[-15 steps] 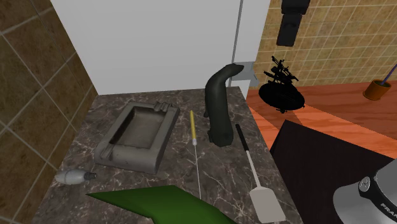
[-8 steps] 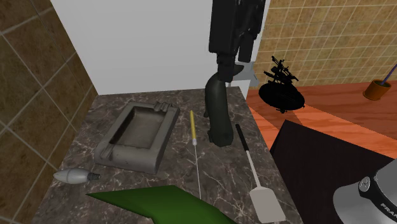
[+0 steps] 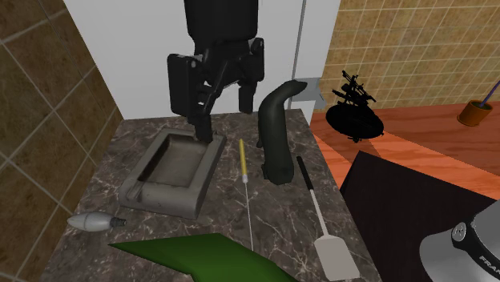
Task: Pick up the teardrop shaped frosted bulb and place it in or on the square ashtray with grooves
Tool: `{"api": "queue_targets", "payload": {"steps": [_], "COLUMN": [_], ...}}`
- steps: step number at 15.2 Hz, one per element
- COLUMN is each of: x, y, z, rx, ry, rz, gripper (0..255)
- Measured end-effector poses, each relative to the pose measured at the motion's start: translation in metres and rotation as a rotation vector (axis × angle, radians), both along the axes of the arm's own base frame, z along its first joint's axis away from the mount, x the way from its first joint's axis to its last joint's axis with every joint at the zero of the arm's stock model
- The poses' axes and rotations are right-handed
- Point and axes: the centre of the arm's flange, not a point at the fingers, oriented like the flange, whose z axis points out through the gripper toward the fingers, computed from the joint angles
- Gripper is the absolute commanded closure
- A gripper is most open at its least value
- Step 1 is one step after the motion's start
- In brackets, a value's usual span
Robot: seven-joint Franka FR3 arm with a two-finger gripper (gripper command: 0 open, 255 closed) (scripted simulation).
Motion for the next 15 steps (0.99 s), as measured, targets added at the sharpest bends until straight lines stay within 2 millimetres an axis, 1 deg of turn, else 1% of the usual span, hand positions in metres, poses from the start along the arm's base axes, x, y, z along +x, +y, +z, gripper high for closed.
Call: {"api": "queue_targets", "payload": {"steps": [2, 5, 8, 9, 10, 12, 14, 15], "x": [0.016, 0.044, 0.074, 0.080, 0.089, 0.109, 0.128, 0.136], "y": [0.014, 0.035, 0.060, 0.067, 0.074, 0.085, 0.102, 0.105], "z": [-0.009, -0.026, -0.044, -0.049, -0.055, -0.062, -0.074, -0.082], "rx": [0.005, 0.014, 0.022, 0.025, 0.029, 0.034, 0.040, 0.043], "ry": [0.000, 0.000, 0.000, 0.001, 0.000, 0.001, 0.002, 0.002], "rz": [-0.014, -0.034, -0.054, -0.061, -0.068, -0.081, -0.094, -0.101], "gripper": [0, 0, 0, 0, 0, 0, 0, 0]}}
